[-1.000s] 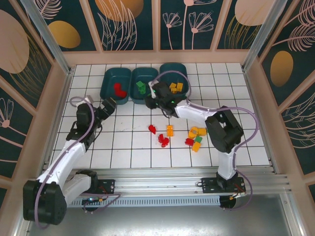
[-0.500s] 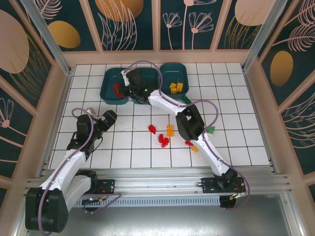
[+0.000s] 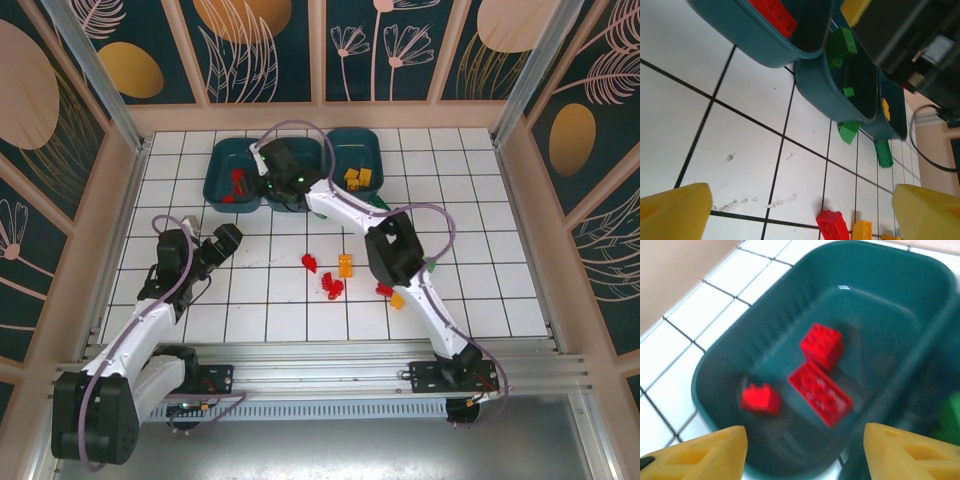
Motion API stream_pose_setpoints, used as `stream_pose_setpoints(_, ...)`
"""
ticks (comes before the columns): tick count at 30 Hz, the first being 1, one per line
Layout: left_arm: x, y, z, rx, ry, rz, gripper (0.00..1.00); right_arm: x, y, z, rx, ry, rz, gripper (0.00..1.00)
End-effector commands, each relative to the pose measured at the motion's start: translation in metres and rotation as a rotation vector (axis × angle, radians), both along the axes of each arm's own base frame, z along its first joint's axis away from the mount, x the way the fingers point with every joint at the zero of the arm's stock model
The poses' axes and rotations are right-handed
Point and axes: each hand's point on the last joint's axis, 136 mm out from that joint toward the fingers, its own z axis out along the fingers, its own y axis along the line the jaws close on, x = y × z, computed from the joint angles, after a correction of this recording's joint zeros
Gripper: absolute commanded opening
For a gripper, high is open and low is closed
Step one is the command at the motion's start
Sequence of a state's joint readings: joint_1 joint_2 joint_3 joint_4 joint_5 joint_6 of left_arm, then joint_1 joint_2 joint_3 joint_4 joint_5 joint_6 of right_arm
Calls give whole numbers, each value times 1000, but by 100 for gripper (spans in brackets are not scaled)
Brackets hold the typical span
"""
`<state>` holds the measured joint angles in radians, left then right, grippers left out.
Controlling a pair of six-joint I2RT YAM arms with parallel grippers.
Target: Sort the legos into containers by color
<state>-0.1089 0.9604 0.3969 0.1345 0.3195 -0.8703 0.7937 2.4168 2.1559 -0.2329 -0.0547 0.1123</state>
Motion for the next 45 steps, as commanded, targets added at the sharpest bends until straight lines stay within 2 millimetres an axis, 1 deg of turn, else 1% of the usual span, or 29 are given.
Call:
stream_pose_setpoints(1,10,-18,26,-7,-95,-94,86,-9,-51,80,59,-155,-99,63)
stream_pose_setpoints(2,10,-27,25,-1,-99,-117,85,-13,-73,78,60,-147,-131,63)
stream_pose_setpoints(3,9,-37,22,11,-98,-144,84,-16,-96,69,54,-125,-159,63)
stream_pose_setpoints(4,10,-51,21,34,-98,-179,83,-20,-124,60,51,-103,-196,63)
stream_pose_setpoints(6,12,-83,16,90,-75,-270,80,-21,-180,41,29,-70,-284,63)
stream_pose_setpoints(7,14,-98,14,119,-67,-309,78,-20,-211,28,6,-45,-332,63)
stream_pose_setpoints(8,17,-110,13,148,-64,-341,77,-22,-237,16,-18,-23,-360,63)
stream_pose_setpoints(10,22,-126,9,184,-64,-376,77,-22,-281,-9,-86,38,-409,68)
stream_pose_setpoints(12,29,-138,6,197,-65,-401,78,-26,-301,-31,-166,77,-408,69)
stream_pose_setpoints(14,39,-148,1,220,-56,-416,77,-25,-318,-49,-252,84,-440,74)
stream_pose_setpoints(16,47,-158,-7,236,-34,-436,77,-24,-323,-68,-288,129,-421,74)
stream_pose_setpoints(18,53,-167,-13,244,-23,-451,77,-20,-327,-82,-325,149,-413,75)
stream_pose_setpoints(22,57,-178,-24,245,12,-475,76,-10,-341,-104,-419,182,-441,75)
stream_pose_setpoints(25,55,-177,-27,243,20,-472,77,-5,-351,-114,-461,191,-475,75)
stream_pose_setpoints(27,55,-176,-27,244,22,-467,77,-4,-352,-118,-454,191,-471,75)
stream_pose_setpoints(30,55,-176,-25,244,21,-466,77,-4,-350,-125,-422,207,-448,71)
stream_pose_setpoints(32,55,-176,-26,248,25,-465,77,-4,-348,-124,-404,204,-440,68)
stream_pose_setpoints(34,56,-176,-27,251,28,-462,77,-3,-349,-121,-372,207,-446,62)
stream_pose_setpoints(35,56,-176,-28,252,31,-464,77,-2,-349,-120,-348,213,-449,56)
stream_pose_setpoints(36,57,-176,-28,249,33,-462,77,-3,-351,-118,-321,228,-451,47)
stream_pose_setpoints(38,56,-176,-30,247,37,-464,77,-1,-357,-114,-296,235,-487,27)
stream_pose_setpoints(39,55,-176,-29,246,37,-463,77,-2,-358,-111,-285,233,-494,21)
stream_pose_setpoints(42,53,-172,-25,257,31,-454,76,-9,-357,-96,-255,211,-506,14)
stream_pose_setpoints(45,49,-162,-9,264,-11,-419,77,-26,-348,-70,-198,175,-509,13)
